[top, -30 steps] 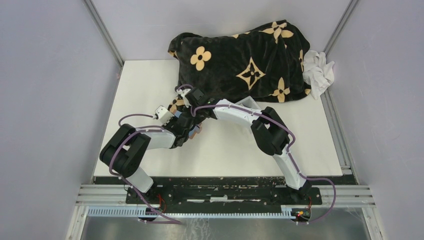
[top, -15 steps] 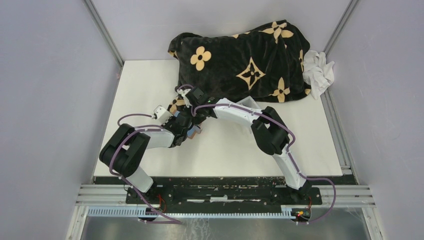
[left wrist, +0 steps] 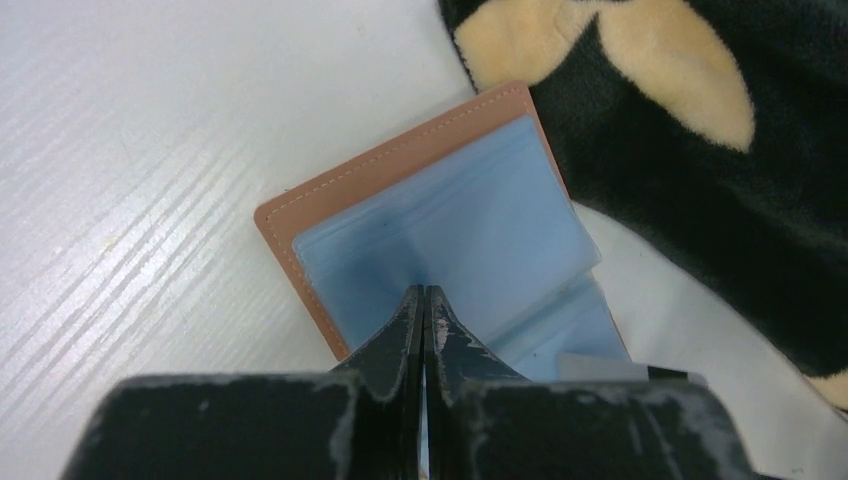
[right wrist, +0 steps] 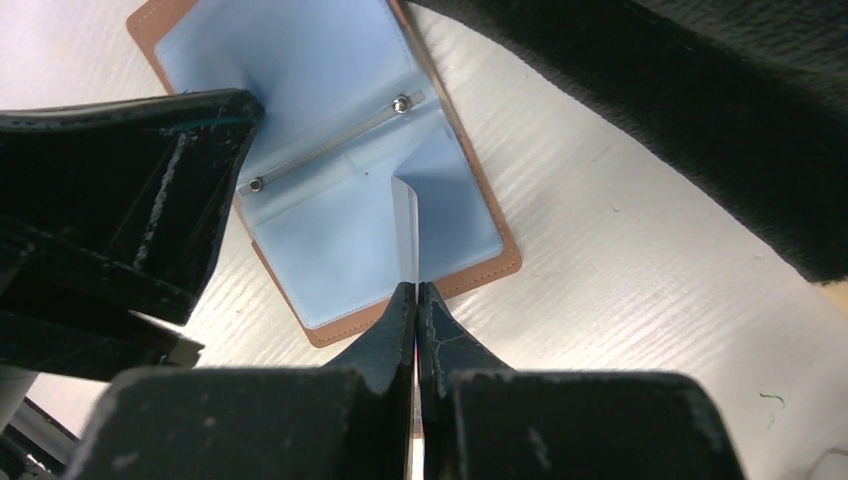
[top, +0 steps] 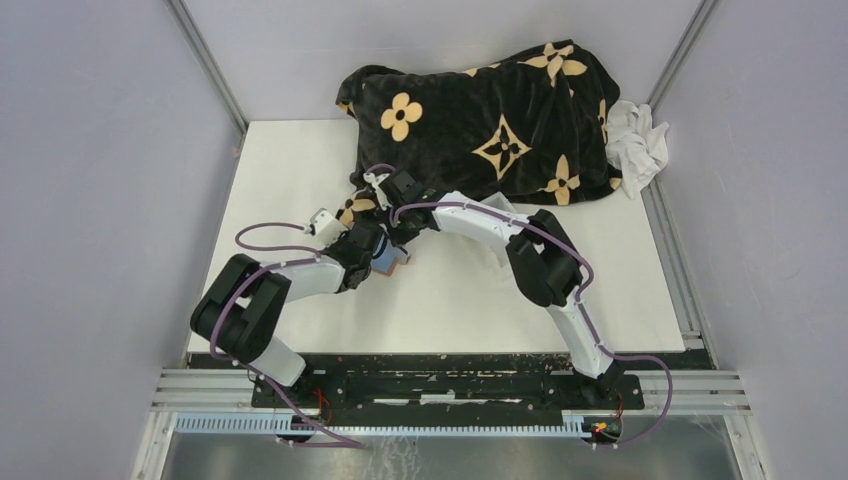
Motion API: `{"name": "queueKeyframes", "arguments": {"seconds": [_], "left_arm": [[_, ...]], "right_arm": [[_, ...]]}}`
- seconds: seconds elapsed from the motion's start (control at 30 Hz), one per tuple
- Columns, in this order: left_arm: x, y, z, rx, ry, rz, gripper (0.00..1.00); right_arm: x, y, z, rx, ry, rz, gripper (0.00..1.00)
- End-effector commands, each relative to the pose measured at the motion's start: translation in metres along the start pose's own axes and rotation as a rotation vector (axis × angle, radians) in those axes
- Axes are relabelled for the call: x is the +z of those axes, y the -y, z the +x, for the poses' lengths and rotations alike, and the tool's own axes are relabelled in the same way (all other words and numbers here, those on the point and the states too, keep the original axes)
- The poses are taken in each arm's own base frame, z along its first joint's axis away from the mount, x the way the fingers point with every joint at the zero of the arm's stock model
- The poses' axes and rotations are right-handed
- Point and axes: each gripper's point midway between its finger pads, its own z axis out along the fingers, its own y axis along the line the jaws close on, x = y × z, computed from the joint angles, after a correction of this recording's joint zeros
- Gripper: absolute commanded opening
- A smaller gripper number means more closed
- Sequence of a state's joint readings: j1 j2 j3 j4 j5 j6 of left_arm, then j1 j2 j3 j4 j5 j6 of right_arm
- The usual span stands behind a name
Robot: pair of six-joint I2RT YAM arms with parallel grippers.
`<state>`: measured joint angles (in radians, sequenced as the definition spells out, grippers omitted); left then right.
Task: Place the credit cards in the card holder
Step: Open the card holder at the center of the board.
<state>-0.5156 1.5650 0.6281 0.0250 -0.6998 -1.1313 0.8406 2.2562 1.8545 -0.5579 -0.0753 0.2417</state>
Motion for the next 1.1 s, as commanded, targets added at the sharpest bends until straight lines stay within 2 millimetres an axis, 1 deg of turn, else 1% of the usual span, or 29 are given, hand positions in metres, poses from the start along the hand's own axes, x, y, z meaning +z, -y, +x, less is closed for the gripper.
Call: {"name": "queueKeyframes", "arguments": {"seconds": [0.0, 0.07, 0.2, 0.33, 0.43, 0.57, 0.67, 0.77, 0.9, 0.97, 1.07], "left_arm": [[-0.015, -0.026, 0.036, 0.073, -0.160, -0.035, 0.03], [-0.018, -0.029, 0.037, 0.072, -0.165, -0.038, 0.03], [-0.026, -0.031, 0.051, 0.082, -0.215, -0.032, 0.03], [-0.031, -0.036, 0.058, 0.100, -0.225, -0.041, 0.03], [-0.035, -0.038, 0.061, 0.113, -0.226, -0.042, 0.03], [-0.037, -0.039, 0.060, 0.115, -0.219, -0.050, 0.03], [-0.038, -0.042, 0.067, 0.103, -0.241, -0.052, 0.03], [-0.039, -0.047, 0.077, 0.103, -0.269, -0.057, 0.03], [-0.044, -0.048, 0.083, 0.100, -0.293, -0.047, 0.03], [-0.048, -0.048, 0.084, 0.096, -0.296, -0.037, 0.03], [-0.050, -0.049, 0.084, 0.094, -0.292, -0.031, 0.03]], "right_arm": [[-0.011, 0.024, 0.016, 0.008, -0.056, 0.074, 0.01], [-0.013, 0.026, 0.015, 0.001, -0.055, 0.085, 0.01], [-0.013, 0.033, 0.012, 0.003, -0.058, 0.098, 0.01], [-0.014, 0.039, 0.011, 0.006, -0.064, 0.104, 0.01], [-0.015, 0.040, 0.009, 0.004, -0.061, 0.106, 0.01], [-0.023, 0.035, -0.005, 0.018, -0.022, 0.090, 0.01], [-0.028, 0.031, -0.014, 0.039, 0.002, 0.078, 0.01], [-0.030, 0.027, -0.019, 0.072, 0.013, 0.049, 0.01], [-0.033, 0.026, -0.024, 0.095, 0.036, 0.051, 0.01], [-0.037, 0.025, -0.028, 0.102, 0.060, 0.047, 0.01], [-0.048, 0.017, -0.033, 0.110, 0.098, 0.020, 0.01]]}}
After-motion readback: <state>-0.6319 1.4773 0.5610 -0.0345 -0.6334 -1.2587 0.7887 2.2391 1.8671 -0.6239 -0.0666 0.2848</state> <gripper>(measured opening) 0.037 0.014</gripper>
